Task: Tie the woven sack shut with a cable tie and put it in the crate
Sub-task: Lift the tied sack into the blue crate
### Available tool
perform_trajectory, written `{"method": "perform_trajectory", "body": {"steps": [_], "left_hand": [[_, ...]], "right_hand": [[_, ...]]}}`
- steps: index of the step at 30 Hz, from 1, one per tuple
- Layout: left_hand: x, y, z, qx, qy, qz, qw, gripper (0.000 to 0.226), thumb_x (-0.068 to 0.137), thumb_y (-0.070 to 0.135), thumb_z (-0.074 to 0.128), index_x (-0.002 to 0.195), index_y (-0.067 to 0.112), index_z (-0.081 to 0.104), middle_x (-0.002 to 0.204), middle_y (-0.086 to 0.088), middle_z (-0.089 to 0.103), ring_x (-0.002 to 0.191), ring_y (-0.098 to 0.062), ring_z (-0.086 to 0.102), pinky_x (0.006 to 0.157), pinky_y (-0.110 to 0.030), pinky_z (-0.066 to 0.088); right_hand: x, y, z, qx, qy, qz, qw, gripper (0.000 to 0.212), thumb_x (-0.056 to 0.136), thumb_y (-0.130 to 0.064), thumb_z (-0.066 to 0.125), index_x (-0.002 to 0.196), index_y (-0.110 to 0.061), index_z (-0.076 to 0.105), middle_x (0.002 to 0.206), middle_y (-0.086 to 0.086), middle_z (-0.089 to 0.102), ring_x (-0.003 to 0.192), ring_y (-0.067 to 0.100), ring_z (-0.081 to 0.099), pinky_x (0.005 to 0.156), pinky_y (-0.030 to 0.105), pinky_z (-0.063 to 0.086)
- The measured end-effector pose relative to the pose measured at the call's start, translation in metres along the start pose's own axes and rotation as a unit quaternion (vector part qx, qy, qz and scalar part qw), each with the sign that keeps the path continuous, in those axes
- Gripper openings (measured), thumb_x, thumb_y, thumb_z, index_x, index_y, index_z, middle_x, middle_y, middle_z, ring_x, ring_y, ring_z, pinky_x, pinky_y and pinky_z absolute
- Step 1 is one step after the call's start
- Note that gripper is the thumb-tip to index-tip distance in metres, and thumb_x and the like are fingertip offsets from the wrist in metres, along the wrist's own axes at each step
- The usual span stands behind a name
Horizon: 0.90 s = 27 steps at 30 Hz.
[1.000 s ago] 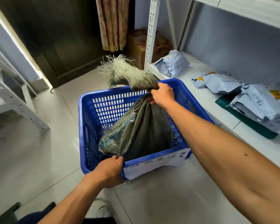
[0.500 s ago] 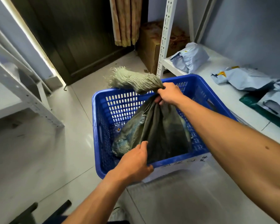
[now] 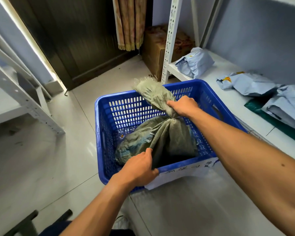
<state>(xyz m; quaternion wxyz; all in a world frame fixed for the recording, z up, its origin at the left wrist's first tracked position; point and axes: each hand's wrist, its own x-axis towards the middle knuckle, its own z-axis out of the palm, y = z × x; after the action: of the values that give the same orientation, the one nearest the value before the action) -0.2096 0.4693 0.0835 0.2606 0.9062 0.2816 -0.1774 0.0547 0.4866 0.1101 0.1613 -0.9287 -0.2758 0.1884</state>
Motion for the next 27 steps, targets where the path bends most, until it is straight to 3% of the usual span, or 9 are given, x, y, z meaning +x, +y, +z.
{"method": "perform_trajectory", "body": {"steps": [3, 6, 8, 12, 15, 18, 23, 27], "left_hand": [[0.002, -0.001, 0.0, 0.008, -0.007, 0.003, 1.0, 0.051, 0.093, 0.049, 0.057, 0.128, 0.016, 0.042, 0.122, -0.011, 0.06, 0.104, -0.03, 0.058, 0.084, -0.04, 0.048], [0.002, 0.0, -0.001, 0.012, -0.004, 0.001, 1.0, 0.051, 0.094, 0.048, 0.056, 0.13, 0.014, 0.044, 0.123, -0.009, 0.058, 0.106, -0.029, 0.056, 0.09, -0.041, 0.049], [0.002, 0.0, -0.003, 0.015, -0.001, 0.001, 1.0, 0.049, 0.095, 0.048, 0.055, 0.129, 0.014, 0.046, 0.121, -0.008, 0.056, 0.105, -0.028, 0.055, 0.089, -0.04, 0.048], [0.003, 0.0, -0.004, 0.03, -0.014, -0.002, 0.999, 0.048, 0.094, 0.051, 0.055, 0.125, 0.014, 0.05, 0.118, -0.009, 0.056, 0.103, -0.029, 0.056, 0.089, -0.043, 0.049], [0.005, -0.001, -0.002, 0.033, -0.024, -0.006, 0.999, 0.046, 0.094, 0.052, 0.054, 0.123, 0.015, 0.052, 0.115, -0.008, 0.056, 0.101, -0.028, 0.056, 0.089, -0.044, 0.05], [0.006, -0.002, -0.001, 0.039, -0.025, -0.004, 0.999, 0.044, 0.095, 0.051, 0.054, 0.119, 0.015, 0.053, 0.112, -0.007, 0.054, 0.098, -0.028, 0.056, 0.087, -0.043, 0.05], [0.007, -0.004, 0.002, 0.04, -0.022, 0.004, 0.999, 0.045, 0.094, 0.051, 0.053, 0.12, 0.015, 0.056, 0.113, -0.008, 0.059, 0.099, -0.029, 0.058, 0.087, -0.045, 0.052], [0.007, -0.004, -0.001, 0.027, -0.004, 0.007, 1.0, 0.041, 0.095, 0.049, 0.054, 0.117, 0.015, 0.058, 0.11, -0.007, 0.059, 0.096, -0.028, 0.058, 0.085, -0.045, 0.053]], "right_hand": [[-0.007, 0.003, 0.001, -0.018, 0.027, 0.015, 0.999, 0.048, 0.087, -0.056, 0.066, 0.101, -0.01, 0.062, 0.121, 0.014, 0.066, 0.095, 0.029, 0.057, 0.076, 0.032, 0.039], [-0.011, 0.003, 0.0, -0.041, 0.074, 0.025, 0.996, 0.042, 0.088, -0.045, 0.069, 0.107, -0.008, 0.066, 0.113, 0.013, 0.066, 0.1, 0.03, 0.061, 0.079, 0.035, 0.045], [-0.012, 0.002, 0.004, -0.05, 0.098, 0.026, 0.994, 0.033, 0.089, -0.037, 0.068, 0.101, -0.006, 0.063, 0.099, 0.011, 0.061, 0.096, 0.028, 0.061, 0.081, 0.036, 0.047], [-0.016, 0.009, 0.01, -0.127, 0.112, 0.034, 0.985, 0.016, 0.092, -0.022, 0.062, 0.09, -0.007, 0.057, 0.098, 0.011, 0.06, 0.081, 0.023, 0.055, 0.067, 0.033, 0.044], [-0.019, 0.015, 0.007, -0.172, 0.037, -0.013, 0.984, 0.017, 0.097, -0.025, 0.055, 0.09, -0.01, 0.056, 0.098, 0.011, 0.06, 0.081, 0.024, 0.052, 0.07, 0.033, 0.039], [-0.016, 0.013, 0.007, -0.137, -0.008, -0.041, 0.99, 0.03, 0.097, -0.039, 0.056, 0.088, -0.011, 0.058, 0.098, 0.008, 0.062, 0.079, 0.023, 0.053, 0.068, 0.032, 0.038], [-0.004, 0.005, -0.003, 0.003, 0.028, 0.011, 1.0, 0.049, 0.1, -0.049, 0.051, 0.117, -0.005, 0.063, 0.112, 0.016, 0.063, 0.103, 0.034, 0.059, 0.079, 0.034, 0.036], [0.005, 0.01, -0.006, 0.004, 0.033, -0.001, 0.999, 0.048, 0.097, -0.058, 0.046, 0.096, -0.013, 0.064, 0.107, 0.015, 0.07, 0.097, 0.033, 0.062, 0.077, 0.036, 0.039]]}}
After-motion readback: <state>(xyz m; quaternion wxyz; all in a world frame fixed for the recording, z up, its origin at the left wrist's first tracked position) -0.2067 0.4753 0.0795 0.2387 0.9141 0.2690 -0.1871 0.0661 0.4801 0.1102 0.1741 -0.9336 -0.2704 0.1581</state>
